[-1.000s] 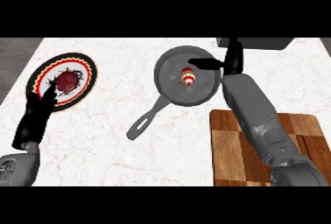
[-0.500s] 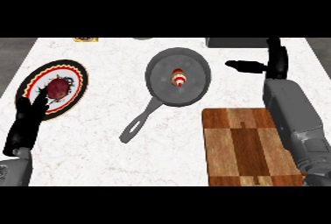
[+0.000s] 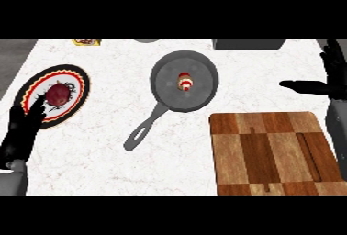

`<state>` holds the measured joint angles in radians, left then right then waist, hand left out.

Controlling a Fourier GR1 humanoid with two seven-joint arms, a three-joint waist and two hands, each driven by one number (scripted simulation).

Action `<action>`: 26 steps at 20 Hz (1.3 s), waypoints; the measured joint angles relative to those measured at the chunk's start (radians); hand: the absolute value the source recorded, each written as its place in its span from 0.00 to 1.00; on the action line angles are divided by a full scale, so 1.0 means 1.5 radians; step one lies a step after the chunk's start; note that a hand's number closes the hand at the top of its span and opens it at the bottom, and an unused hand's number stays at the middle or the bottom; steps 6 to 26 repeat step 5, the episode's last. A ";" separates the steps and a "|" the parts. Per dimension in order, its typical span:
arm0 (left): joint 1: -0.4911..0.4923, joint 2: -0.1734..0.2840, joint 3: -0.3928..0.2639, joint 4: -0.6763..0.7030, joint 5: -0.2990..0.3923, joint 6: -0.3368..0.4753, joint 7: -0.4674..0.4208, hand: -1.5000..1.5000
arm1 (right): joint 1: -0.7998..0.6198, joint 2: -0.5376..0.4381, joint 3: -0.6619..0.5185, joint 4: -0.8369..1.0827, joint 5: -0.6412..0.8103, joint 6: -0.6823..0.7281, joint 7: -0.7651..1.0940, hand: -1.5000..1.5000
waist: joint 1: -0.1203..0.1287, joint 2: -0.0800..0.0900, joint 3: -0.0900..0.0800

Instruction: Pick the cupcake from the cutting board and place it in the pan

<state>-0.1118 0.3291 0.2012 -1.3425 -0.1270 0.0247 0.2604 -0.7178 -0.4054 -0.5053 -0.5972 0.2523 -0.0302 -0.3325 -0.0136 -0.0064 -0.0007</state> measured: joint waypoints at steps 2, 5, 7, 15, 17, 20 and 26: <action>0.001 0.000 0.001 -0.001 0.000 -0.003 -0.001 0.50 | 0.037 -0.019 -0.002 -0.027 -0.016 0.034 -0.008 0.00 | 0.002 0.001 0.000; 0.000 0.000 0.006 0.009 -0.001 -0.005 -0.010 0.50 | 0.085 -0.045 -0.001 -0.091 -0.040 0.077 0.016 0.00 | 0.002 0.001 0.000; 0.000 0.000 0.006 0.009 -0.001 -0.005 -0.010 0.50 | 0.085 -0.045 -0.001 -0.091 -0.040 0.077 0.016 0.00 | 0.002 0.001 0.000; 0.000 0.000 0.006 0.009 -0.001 -0.005 -0.010 0.50 | 0.085 -0.045 -0.001 -0.091 -0.040 0.077 0.016 0.00 | 0.002 0.001 0.000; 0.000 0.000 0.006 0.009 -0.001 -0.005 -0.010 0.50 | 0.085 -0.045 -0.001 -0.091 -0.040 0.077 0.016 0.00 | 0.002 0.001 0.000; 0.000 0.000 0.006 0.009 -0.001 -0.005 -0.010 0.50 | 0.085 -0.045 -0.001 -0.091 -0.040 0.077 0.016 0.00 | 0.002 0.001 0.000; 0.000 0.000 0.006 0.009 -0.001 -0.005 -0.010 0.50 | 0.085 -0.045 -0.001 -0.091 -0.040 0.077 0.016 0.00 | 0.002 0.001 0.000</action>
